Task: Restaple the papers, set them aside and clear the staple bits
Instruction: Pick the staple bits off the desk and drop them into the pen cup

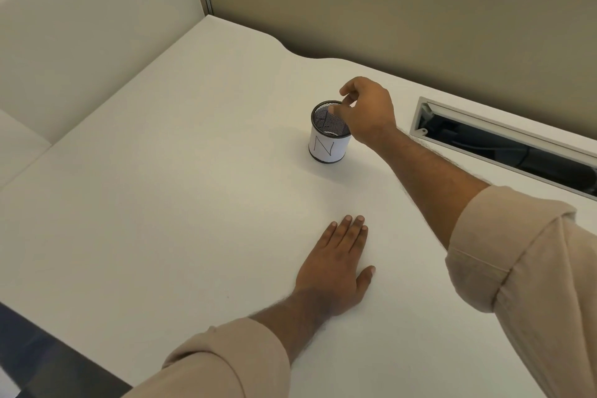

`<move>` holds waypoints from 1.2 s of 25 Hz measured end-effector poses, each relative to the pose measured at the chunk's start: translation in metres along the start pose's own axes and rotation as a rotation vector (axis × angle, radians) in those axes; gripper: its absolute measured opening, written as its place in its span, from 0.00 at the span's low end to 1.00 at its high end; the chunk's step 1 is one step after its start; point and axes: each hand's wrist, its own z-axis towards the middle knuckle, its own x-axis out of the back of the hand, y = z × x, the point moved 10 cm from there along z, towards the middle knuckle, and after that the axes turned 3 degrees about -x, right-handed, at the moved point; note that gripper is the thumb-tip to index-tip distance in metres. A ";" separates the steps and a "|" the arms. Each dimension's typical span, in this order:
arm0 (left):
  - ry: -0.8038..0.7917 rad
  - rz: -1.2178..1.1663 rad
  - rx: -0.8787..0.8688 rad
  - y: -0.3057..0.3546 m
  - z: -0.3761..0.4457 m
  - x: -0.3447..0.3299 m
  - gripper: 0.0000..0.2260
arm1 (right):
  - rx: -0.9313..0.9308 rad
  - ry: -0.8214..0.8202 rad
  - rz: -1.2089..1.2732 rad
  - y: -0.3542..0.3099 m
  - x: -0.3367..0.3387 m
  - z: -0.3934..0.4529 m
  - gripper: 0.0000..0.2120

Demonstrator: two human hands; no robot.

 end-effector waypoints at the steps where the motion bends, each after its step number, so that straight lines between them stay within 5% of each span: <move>1: 0.001 -0.002 0.000 0.000 0.000 0.000 0.30 | 0.004 0.015 0.025 -0.003 0.003 0.001 0.10; 4: 0.013 0.000 0.002 0.000 -0.001 0.001 0.30 | -0.032 -0.061 0.120 0.001 -0.005 0.002 0.08; 9: 0.022 -0.002 -0.001 0.001 -0.001 0.001 0.30 | -0.115 -0.075 0.237 0.027 0.005 -0.012 0.25; 14: 0.023 0.018 -0.008 0.002 -0.001 0.001 0.30 | -0.241 0.120 0.580 0.065 0.057 -0.074 0.09; 17: 0.012 0.029 0.001 0.001 -0.001 0.000 0.30 | -0.466 0.076 0.746 0.121 0.053 -0.134 0.06; 21: 0.012 0.060 0.005 0.001 -0.002 -0.001 0.30 | -0.817 0.004 1.260 0.177 0.019 -0.222 0.05; 24: 0.027 0.070 0.006 0.001 -0.002 -0.001 0.30 | -0.811 0.018 1.167 0.196 0.034 -0.272 0.05; 30: 0.015 0.082 0.004 0.002 -0.002 -0.003 0.31 | -0.564 0.001 0.447 0.212 0.070 -0.314 0.12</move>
